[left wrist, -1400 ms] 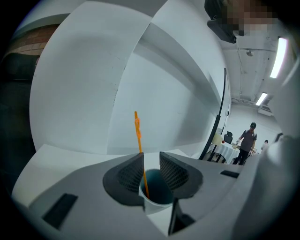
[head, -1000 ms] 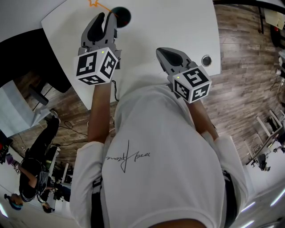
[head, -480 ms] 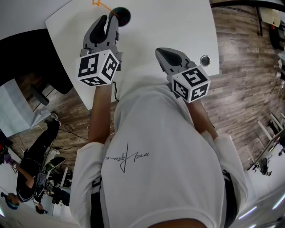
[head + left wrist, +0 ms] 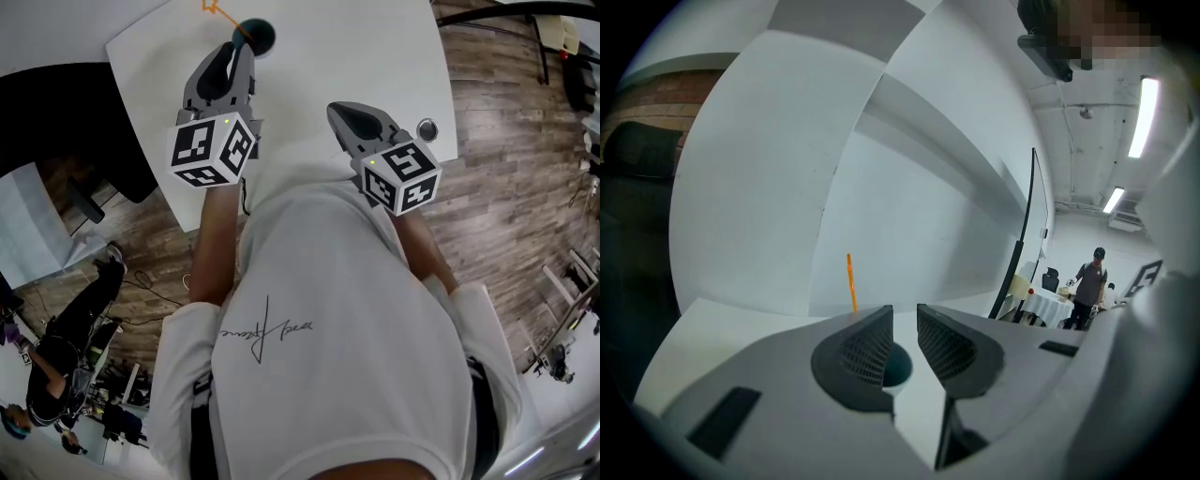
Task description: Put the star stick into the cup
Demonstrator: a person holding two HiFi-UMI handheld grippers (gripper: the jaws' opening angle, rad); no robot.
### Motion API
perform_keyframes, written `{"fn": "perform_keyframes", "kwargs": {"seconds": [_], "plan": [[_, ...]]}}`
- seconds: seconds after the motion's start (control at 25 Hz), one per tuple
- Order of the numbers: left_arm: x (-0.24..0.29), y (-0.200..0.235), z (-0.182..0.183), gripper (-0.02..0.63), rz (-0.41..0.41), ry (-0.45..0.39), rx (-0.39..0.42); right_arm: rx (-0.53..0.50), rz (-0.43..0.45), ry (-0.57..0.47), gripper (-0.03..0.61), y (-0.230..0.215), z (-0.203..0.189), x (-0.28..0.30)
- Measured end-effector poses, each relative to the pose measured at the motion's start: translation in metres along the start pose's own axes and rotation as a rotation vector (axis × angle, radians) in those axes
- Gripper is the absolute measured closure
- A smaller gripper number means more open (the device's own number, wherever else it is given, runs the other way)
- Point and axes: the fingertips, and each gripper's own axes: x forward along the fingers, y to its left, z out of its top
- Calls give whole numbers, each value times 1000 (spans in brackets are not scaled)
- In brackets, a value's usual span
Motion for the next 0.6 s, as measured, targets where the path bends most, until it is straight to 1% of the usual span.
{"fn": "perform_keyframes", "kwargs": {"seconds": [0.32, 0.48, 0.6], "plan": [[-26, -7, 0, 538, 6, -21, -4, -36, 17, -28, 569, 16, 1, -7], [-40, -12, 1, 545, -6, -30, -24, -50, 15, -42, 569, 21, 1, -12], [-50, -19, 3, 549, -14, -37, -25, -66, 15, -54, 569, 25, 5, -17]]}}
